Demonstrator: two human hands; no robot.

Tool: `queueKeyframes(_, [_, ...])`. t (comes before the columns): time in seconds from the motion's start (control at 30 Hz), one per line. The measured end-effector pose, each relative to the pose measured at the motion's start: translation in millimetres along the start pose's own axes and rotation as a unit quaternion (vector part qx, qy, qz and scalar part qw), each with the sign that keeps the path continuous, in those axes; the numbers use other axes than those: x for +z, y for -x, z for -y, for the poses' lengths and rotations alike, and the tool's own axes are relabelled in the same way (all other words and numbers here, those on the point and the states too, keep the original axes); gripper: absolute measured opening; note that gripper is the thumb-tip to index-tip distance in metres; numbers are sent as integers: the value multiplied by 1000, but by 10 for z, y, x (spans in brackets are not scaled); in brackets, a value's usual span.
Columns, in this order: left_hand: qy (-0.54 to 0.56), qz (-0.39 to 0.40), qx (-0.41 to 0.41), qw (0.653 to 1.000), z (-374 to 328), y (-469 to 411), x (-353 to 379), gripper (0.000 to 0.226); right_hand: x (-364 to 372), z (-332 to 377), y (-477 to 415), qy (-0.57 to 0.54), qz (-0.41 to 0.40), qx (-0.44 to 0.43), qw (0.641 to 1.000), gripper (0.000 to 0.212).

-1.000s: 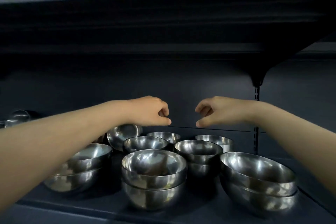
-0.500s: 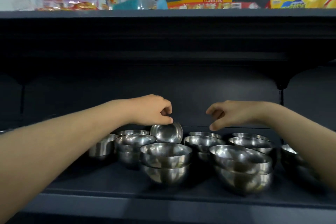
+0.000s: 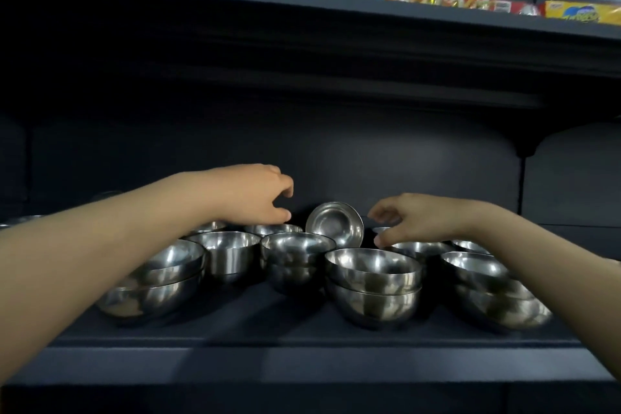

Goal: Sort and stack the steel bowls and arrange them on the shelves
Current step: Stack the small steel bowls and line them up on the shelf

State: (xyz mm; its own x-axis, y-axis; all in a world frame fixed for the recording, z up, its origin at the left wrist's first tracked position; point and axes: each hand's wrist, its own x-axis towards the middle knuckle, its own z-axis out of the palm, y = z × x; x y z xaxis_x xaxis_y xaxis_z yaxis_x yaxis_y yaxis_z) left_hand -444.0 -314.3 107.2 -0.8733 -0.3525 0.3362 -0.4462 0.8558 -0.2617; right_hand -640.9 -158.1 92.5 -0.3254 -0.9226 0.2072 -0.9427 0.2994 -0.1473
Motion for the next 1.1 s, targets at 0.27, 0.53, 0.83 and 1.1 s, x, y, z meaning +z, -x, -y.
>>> queueKeyframes(0.27, [45,5,0,999,102,-434,228,39,-2,-306,-405,-45,-24,-13,999,33])
queueKeyframes(0.53, [21,21,-1,1000,216,-1182,402,38,91,-854,-1056,-65,-12,-18,998,46])
queueKeyframes(0.83, [39,53,-7,998,262,-1947,879,45,147,-1099,-1713,-10,21,4,1000,57])
queueKeyframes(1.1, [86,93,27,992,295,-2247,1081,49,317,-1102,-1991,-9,20,-5,1000,51])
